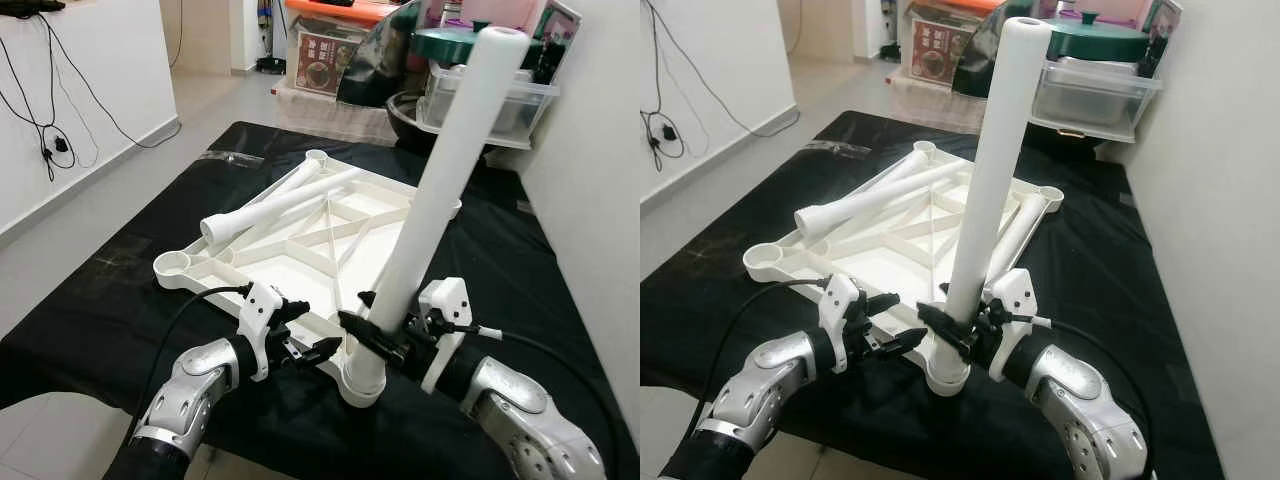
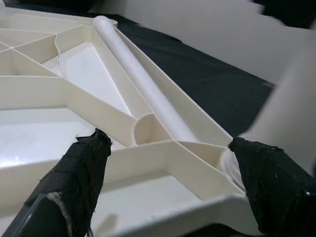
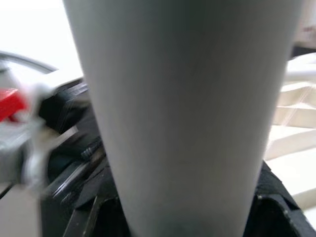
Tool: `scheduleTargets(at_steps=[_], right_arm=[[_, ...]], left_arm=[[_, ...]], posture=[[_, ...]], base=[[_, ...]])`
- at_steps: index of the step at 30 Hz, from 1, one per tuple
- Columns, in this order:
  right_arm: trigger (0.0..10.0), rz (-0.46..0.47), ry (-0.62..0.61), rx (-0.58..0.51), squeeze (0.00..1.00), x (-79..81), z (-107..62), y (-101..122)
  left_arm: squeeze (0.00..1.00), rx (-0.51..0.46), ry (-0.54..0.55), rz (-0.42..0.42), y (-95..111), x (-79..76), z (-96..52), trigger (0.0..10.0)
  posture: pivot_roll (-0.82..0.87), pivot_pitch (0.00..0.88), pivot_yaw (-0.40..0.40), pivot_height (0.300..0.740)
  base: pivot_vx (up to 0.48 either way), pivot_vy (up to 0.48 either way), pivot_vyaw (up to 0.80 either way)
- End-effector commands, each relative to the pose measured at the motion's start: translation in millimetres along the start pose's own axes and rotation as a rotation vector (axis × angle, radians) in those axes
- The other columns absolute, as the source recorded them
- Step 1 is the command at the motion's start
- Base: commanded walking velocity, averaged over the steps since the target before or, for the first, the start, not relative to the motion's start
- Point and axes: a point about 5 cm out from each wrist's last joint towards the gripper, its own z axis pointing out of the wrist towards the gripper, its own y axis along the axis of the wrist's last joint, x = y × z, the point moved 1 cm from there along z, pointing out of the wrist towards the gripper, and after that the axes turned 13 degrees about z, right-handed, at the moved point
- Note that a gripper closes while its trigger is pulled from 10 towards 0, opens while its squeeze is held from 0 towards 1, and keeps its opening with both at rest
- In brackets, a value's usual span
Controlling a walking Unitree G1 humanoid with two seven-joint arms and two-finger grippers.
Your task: Building children table
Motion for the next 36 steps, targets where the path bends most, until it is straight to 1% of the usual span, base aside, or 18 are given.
scheduleTargets(at_steps=[1, 2, 3, 4, 6, 11, 12, 16, 17, 19, 21, 22, 23, 26, 28, 33, 34, 36], right_arm=[[0.0, 0.064, -0.337, 0.01, 0.0, -40.3, -9.1, -12.9], [0.0, 0.064, -0.337, 0.01, 0.0, -40.3, -9.1, -12.9], [0.0, 0.078, -0.453, -0.01, 0.0, -51.4, -12.6, -14.3], [0.0, 0.105, -0.67, -0.059, 0.0, -69.8, -25.9, -16.0], [0.0, 0.133, -0.935, -0.119, 0.0, -87.4, -49.7, -21.6], [0.0, 0.134, -1.009, -0.14, 0.0, -83.2, -60.2, -26.6], [10.0, 0.119, -0.962, -0.148, 0.0, -75.1, -56.7, -26.3], [10.0, 0.114, -0.816, -0.167, 0.0, -60.7, -44.8, -21.8], [10.0, 0.117, -0.706, -0.211, 1.0, -54.7, -38.2, -10.5], [10.0, 0.117, -0.572, -0.259, 1.0, -48.4, -31.2, 5.1], [10.0, 0.122, -0.532, -0.248, 1.0, -46.7, -27.9, 9.4], [10.0, 0.108, -0.467, -0.221, 0.0, -45.3, -24.5, 16.8], [10.0, 0.108, -0.467, -0.221, 0.0, -45.3, -24.5, 16.8], [10.0, 0.019, -0.15, -0.145, 0.0, -24.5, -18.8, 37.6], [10.0, -0.014, 0.038, -0.058, 0.0, -10.7, -21.4, 32.8], [10.0, -0.046, 0.22, 0.087, 0.0, 1.3, -26.6, 10.8], [9.0, -0.026, 0.219, 0.095, 0.0, 2.2, -23.6, 4.4], [9.0, -0.009, 0.213, 0.097, 0.0, 2.8, -21.5, 0.8]], left_arm=[[0.0, 0.006, -0.002, -0.007, -3.4, -1.5, -0.8, 10.0], [0.0, 0.006, -0.002, -0.007, -3.4, -1.5, -0.8, 10.0], [0.0, 0.007, -0.002, -0.007, -3.5, -1.4, -0.8, 10.0], [0.0, 0.006, -0.008, -0.007, -3.3, -2.2, 0.6, 10.0], [0.0, 0.005, -0.016, -0.006, -2.8, -3.2, 3.0, 10.0], [0.0, 0.003, -0.016, -0.006, -2.0, -1.7, 4.2, 10.0], [0.0, 0.003, -0.018, -0.006, -2.2, -1.9, 4.4, 10.0], [0.0, 0.005, -0.03, -0.005, -3.0, -3.8, 4.8, 10.0], [0.0, 0.003, -0.029, -0.007, -2.7, -3.5, 5.2, 10.0], [0.0, 0.0, -0.024, -0.008, -1.9, -2.8, 5.8, 10.0], [0.0, -0.001, -0.024, -0.008, -1.7, -2.7, 5.9, 10.0], [0.0, -0.001, -0.027, -0.007, -1.9, -3.3, 6.0, 10.0], [0.0, -0.001, -0.027, -0.007, -1.9, -3.3, 6.0, 10.0], [0.0, -0.002, -0.026, -0.007, -2.1, -3.5, 5.7, 10.0], [0.0, -0.003, -0.024, -0.006, -1.9, -3.6, 5.6, 10.0], [0.0, -0.002, -0.018, -0.001, -1.5, -3.5, 5.4, 10.0], [0.0, -0.002, -0.008, -0.004, -1.6, -2.4, 4.2, 10.0], [0.0, -0.002, -0.001, -0.007, -1.5, -1.9, 3.3, 10.0]], posture=[[0.12, 0.0, -0.118, 0.74], [0.12, 0.0, -0.118, 0.74], [0.12, 0.0, -0.118, 0.74], [0.11, 0.0, -0.114, 0.74], [0.11, 0.0, -0.114, 0.74], [0.11, 0.0, -0.104, 0.74], [0.11, 0.0, -0.104, 0.74], [0.1, 0.0, -0.101, 0.74], [0.1, 0.0, -0.097, 0.74], [0.11, 0.0, -0.099, 0.74], [0.11, 0.0, -0.099, 0.74], [0.1, 0.0, -0.1, 0.74], [0.1, 0.0, -0.1, 0.74], [0.11, 0.0, -0.104, 0.74], [0.12, 0.0, -0.108, 0.74], [0.13, 0.0, -0.117, 0.74], [0.13, 0.0, -0.127, 0.74], [0.13, 0.0, -0.126, 0.74]], base=[[0.0, 0.0, 0.0], [0.0, 0.0, 0.0], [0.0, 0.0, 0.0], [0.0, 0.0, 0.0], [0.0, 0.0, 0.0], [0.0, 0.0, 0.0], [0.0, 0.0, 0.0], [0.0, 0.0, 0.0], [0.0, 0.0, 0.0], [0.0, 0.0, 0.0], [0.0, 0.0, 0.0], [0.0, 0.0, 0.0], [0.0, 0.0, 0.0], [0.0, 0.0, 0.0], [0.0, 0.0, 0.0], [0.0, 0.0, 0.0], [0.0, 0.0, 0.0], [0.0, 0.0, 0.0]])
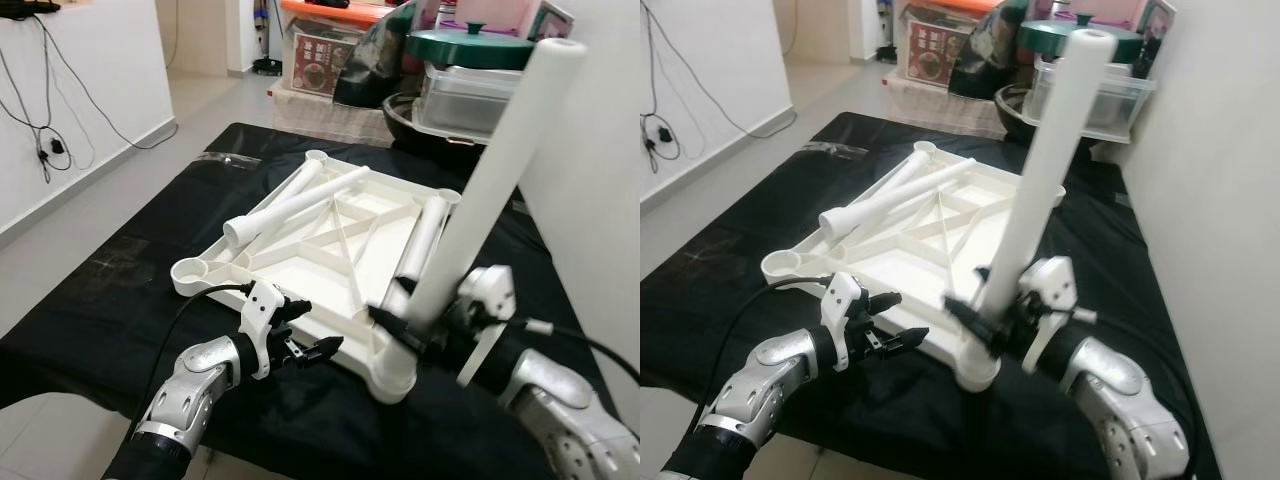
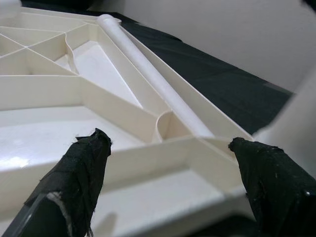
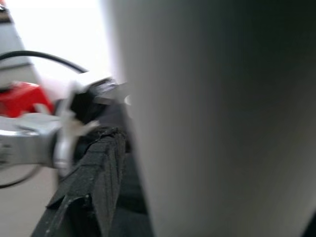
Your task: Building children table
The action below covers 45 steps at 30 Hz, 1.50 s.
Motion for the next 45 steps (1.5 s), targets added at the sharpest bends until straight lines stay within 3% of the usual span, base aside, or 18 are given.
scheduleTargets(at_steps=[1, 2, 5, 6, 8, 10, 14, 15, 16, 21, 22, 25, 27, 30, 38, 40, 43, 45], right_arm=[[3.3, 0.035, -0.022, 0.039, 0.0, -1.5, 4.3, -12.9], [0.0, 0.043, -0.085, 0.04, 0.0, -8.3, 7.1, -16.0], [0.0, 0.054, -0.252, 0.021, 0.0, -26.2, 9.0, -19.1], [0.0, 0.098, -0.569, -0.043, 0.0, -57.9, 3.6, -22.2], [0.0, 0.098, -0.569, -0.043, 0.0, -57.9, 3.6, -22.2], [0.0, 0.147, -0.965, -0.158, 0.0, -85.8, -28.3, -23.9], [0.0, 0.166, -1.26, -0.236, 0.0, -90.9, -62.4, -30.5], [3.2, 0.169, -1.3, -0.249, 0.0, -88.2, -67.9, -32.3], [10.0, 0.152, -1.199, -0.24, 0.0, -76.7, -54.6, -31.7], [10.0, 0.107, -0.985, -0.31, 0.0, -53.8, -31.4, -20.3], [10.0, 0.077, -0.891, -0.317, 1.0, -50.4, -23.6, -10.6], [10.0, 0.077, -0.808, -0.293, 1.0, -51.6, -17.7, -4.2], [10.0, 0.082, -0.721, -0.288, 0.0, -51.5, -11.4, 3.5], [10.0, 0.058, -0.381, -0.247, 0.0, -27.3, 1.6, 24.1], [10.0, -0.015, 0.003, -0.045, 0.0, 12.9, 9.2, 12.5], [1.4, -0.003, 0.047, 0.004, 0.0, 19.4, 12.3, -4.1], [0.0, 0.015, 0.001, 0.003, 0.0, 15.0, 15.2, -13.6], [0.0, 0.04, -0.268, -0.063, 0.0, -13.3, 16.9, -16.0]], left_arm=[[0.0, 0.003, 0.004, 0.0, -1.5, -1.7, -2.5, 10.0], [0.0, 0.006, 0.001, 0.0, -2.5, -2.8, -3.2, 10.0], [0.0, 0.012, -0.008, 0.003, -3.5, -4.6, -3.2, 10.0], [0.0, 0.014, -0.017, 0.006, -3.7, -5.8, -2.3, 10.0], [0.0, 0.014, -0.017, 0.006, -3.7, -5.8, -2.3, 10.0], [0.0, 0.011, -0.015, 0.007, -2.3, -3.7, -0.6, 10.0], [0.0, 0.014, -0.017, 0.01, -2.6, -2.2, 0.1, 10.0], [0.0, 0.015, -0.017, 0.01, -2.8, -2.1, 0.1, 10.0], [0.0, 0.013, -0.021, 0.007, -2.9, -3.2, 0.4, 10.0], [0.0, 0.014, -0.034, 0.004, -3.7, -6.3, 1.6, 10.0], [0.0, 0.013, -0.036, 0.006, -3.1, -5.9, 2.1, 10.0], [0.0, 0.01, -0.031, 0.006, -2.0, -4.7, 2.4, 10.0], [0.0, 0.009, -0.03, 0.006, -1.8, -4.2, 2.4, 10.0], [0.0, 0.009, -0.029, 0.005, -2.7, -4.5, 1.0, 10.0], [0.0, 0.008, -0.033, 0.005, -2.7, -7.2, 1.0, 10.0], [0.0, 0.008, -0.021, 0.005, -2.5, -5.2, -0.1, 10.0], [0.0, 0.01, -0.014, 0.004, -2.5, -3.9, -1.5, 10.0], [0.0, 0.016, -0.017, 0.005, -4.0, -4.3, -3.0, 10.0]], posture=[[0.13, 0.0, -0.122, 0.74], [0.13, 0.0, -0.122, 0.74], [0.13, 0.0, -0.121, 0.74], [0.13, 0.0, -0.119, 0.74], [0.13, 0.0, -0.119, 0.74], [0.12, 0.0, -0.113, 0.74], [0.11, 0.0, -0.111, 0.74], [0.11, 0.0, -0.111, 0.74], [0.11, 0.0, -0.1, 0.74], [0.1, 0.0, -0.095, 0.74], [0.11, 0.0, -0.096, 0.74], [0.11, 0.0, -0.095, 0.74], [0.11, 0.0, -0.097, 0.74], [0.12, 0.0, -0.101, 0.74], [0.13, 0.0, -0.111, 0.74], [0.14, 0.0, -0.117, 0.74], [0.14, 0.0, -0.114, 0.74], [0.13, 0.0, -0.114, 0.74]], base=[[0.0, 0.0, 0.0], [0.0, 0.0, 0.0], [0.0, 0.0, 0.0], [0.0, 0.0, 0.0], [0.0, 0.0, 0.0], [0.0, 0.0, 0.0], [0.0, 0.0, 0.0], [0.0, 0.0, 0.0], [0.0, 0.0, 0.0], [0.0, 0.0, 0.0], [0.0, 0.0, 0.0], [0.0, 0.0, 0.0], [0.0, 0.0, 0.0], [0.0, 0.0, 0.0], [0.0, 0.0, 0.0], [0.0, 0.0, 0.0], [0.0, 0.0, 0.0], [0.0, 0.0, 0.0]])
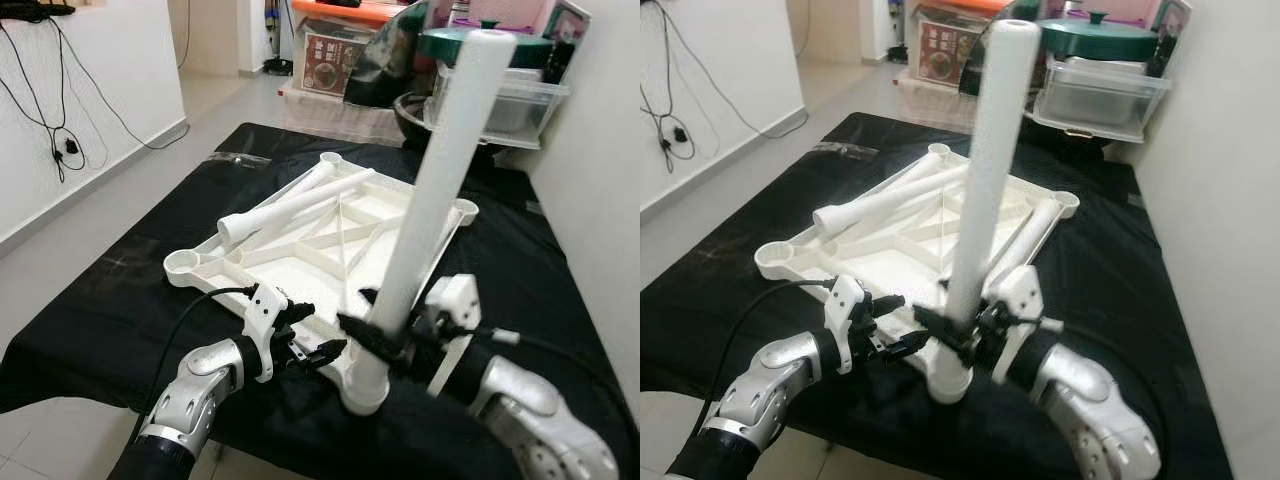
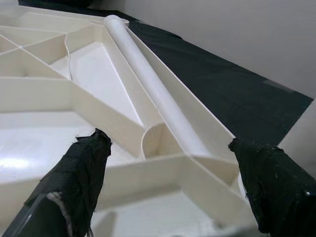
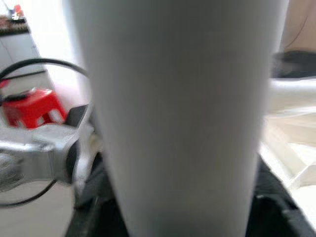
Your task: Building children table
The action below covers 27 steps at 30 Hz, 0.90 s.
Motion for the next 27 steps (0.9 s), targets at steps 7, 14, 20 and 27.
scheduleTargets(at_steps=[7, 14, 20, 27], right_arm=[[0.0, 0.158, -1.047, -0.141, 0.0, -97.4, -55.4, -21.0], [10.0, 0.173, -0.986, -0.159, 0.0, -76.3, -51.9, -26.4], [10.0, 0.112, -0.596, -0.297, 1.0, -45.9, -20.6, 11.3], [10.0, 0.066, -0.195, -0.196, 0.0, -18.9, -11.1, 34.9]], left_arm=[[0.0, 0.009, -0.008, 0.001, -2.3, -2.6, 0.7, 10.0], [0.0, 0.004, -0.016, 0.001, -1.4, -3.2, 3.4, 10.0], [0.0, 0.007, -0.031, 0.001, -3.4, -6.6, 4.1, 10.0], [0.0, 0.002, -0.023, 0.002, -2.4, -4.9, 5.4, 10.0]], posture=[[0.12, 0.0, -0.104, 0.74], [0.11, 0.0, -0.103, 0.74], [0.11, 0.0, -0.099, 0.74], [0.11, 0.0, -0.103, 0.74]], base=[[0.0, 0.0, 0.0], [0.0, 0.0, 0.0], [0.0, 0.0, 0.0], [0.0, 0.0, 0.0]])
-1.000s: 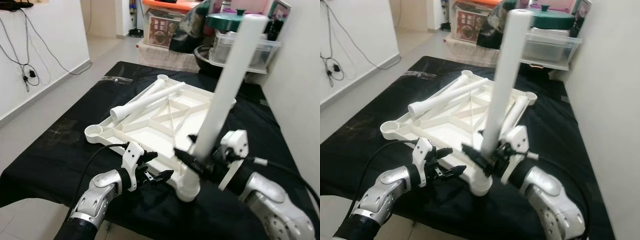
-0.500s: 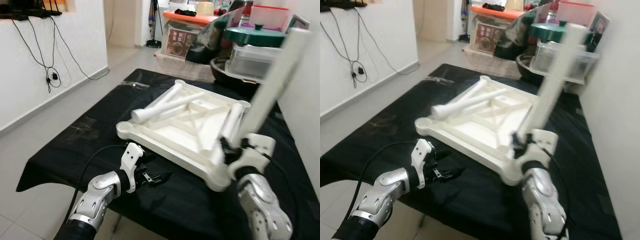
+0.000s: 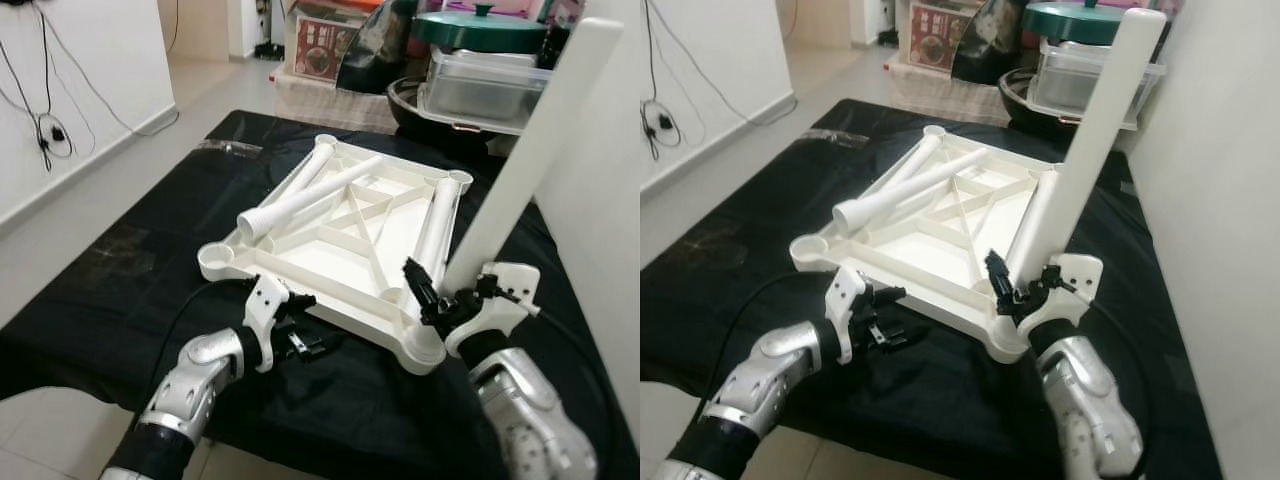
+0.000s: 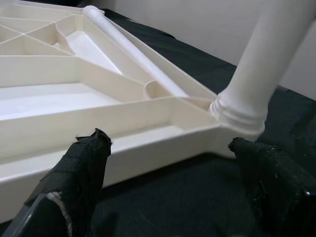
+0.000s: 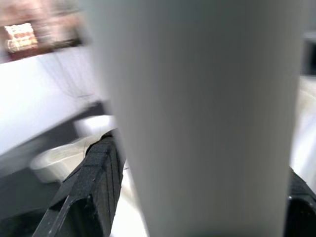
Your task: Building children table
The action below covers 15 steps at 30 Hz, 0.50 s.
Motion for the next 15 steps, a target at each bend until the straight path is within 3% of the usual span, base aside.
scheduleTargets(at_steps=[1, 3, 4, 5, 7, 8, 11, 13, 14, 15], right_arm=[[10.0, 0.023, 0.208, 0.054, 0.0, 25.4, 1.9, -0.6], [10.0, 0.023, 0.208, 0.054, 0.0, 25.4, 1.9, -0.6], [10.0, 0.002, 0.311, 0.109, 0.0, 34.0, -1.8, -3.2], [4.6, -0.012, 0.372, 0.167, 0.0, 37.7, -5.5, -11.1], [4.6, -0.012, 0.372, 0.167, 0.0, 37.7, -5.5, -11.1], [0.0, -0.014, 0.379, 0.215, 0.0, 35.9, -7.1, -24.0], [0.0, -0.011, 0.289, 0.244, 0.0, 26.0, -4.0, -36.4], [0.0, 0.035, -0.083, 0.23, 0.0, -10.0, 4.9, -53.1], [0.0, 0.035, -0.083, 0.23, 0.0, -10.0, 4.9, -53.1], [0.0, 0.048, -0.35, 0.196, 0.0, -36.1, 1.2, -58.2]], left_arm=[[0.0, 0.016, -0.007, 0.001, -4.1, -1.7, 0.4, 10.0], [0.0, 0.016, -0.007, 0.001, -4.1, -1.7, 0.4, 10.0], [0.0, 0.016, -0.006, 0.001, -4.3, -1.9, 0.3, 10.0], [0.0, 0.014, -0.001, -0.001, -4.1, -2.0, 0.1, 10.0], [0.0, 0.014, -0.001, -0.001, -4.1, -2.0, 0.1, 10.0], [0.0, 0.014, 0.003, -0.002, -4.1, -2.4, -0.9, 10.0], [0.0, 0.015, 0.007, -0.003, -4.7, -2.4, -2.7, 10.0], [0.0, 0.019, 0.013, -0.005, -5.5, -2.0, -5.8, 10.0], [0.0, 0.019, 0.013, -0.005, -5.5, -2.0, -5.8, 10.0], [0.0, 0.021, 0.009, -0.004, -5.8, -2.6, -5.8, 10.0]], posture=[[0.11, 0.0, -0.103, 0.74], [0.11, 0.0, -0.103, 0.74], [0.12, 0.0, -0.11, 0.74], [0.13, 0.0, -0.117, 0.74], [0.13, 0.0, -0.117, 0.74], [0.13, 0.0, -0.122, 0.74], [0.13, 0.0, -0.125, 0.74], [0.13, 0.0, -0.114, 0.74], [0.13, 0.0, -0.114, 0.74], [0.12, 0.0, -0.111, 0.74]], base=[[0.0, 0.0, 0.0], [0.0, 0.0, 0.0], [0.0, 0.0, 0.0], [0.0, 0.0, 0.0], [0.0, 0.0, 0.0], [0.0, 0.0, 0.0], [0.0, 0.0, 0.0], [0.0, 0.0, 0.0], [0.0, 0.0, 0.0], [0.0, 0.0, 0.0]])
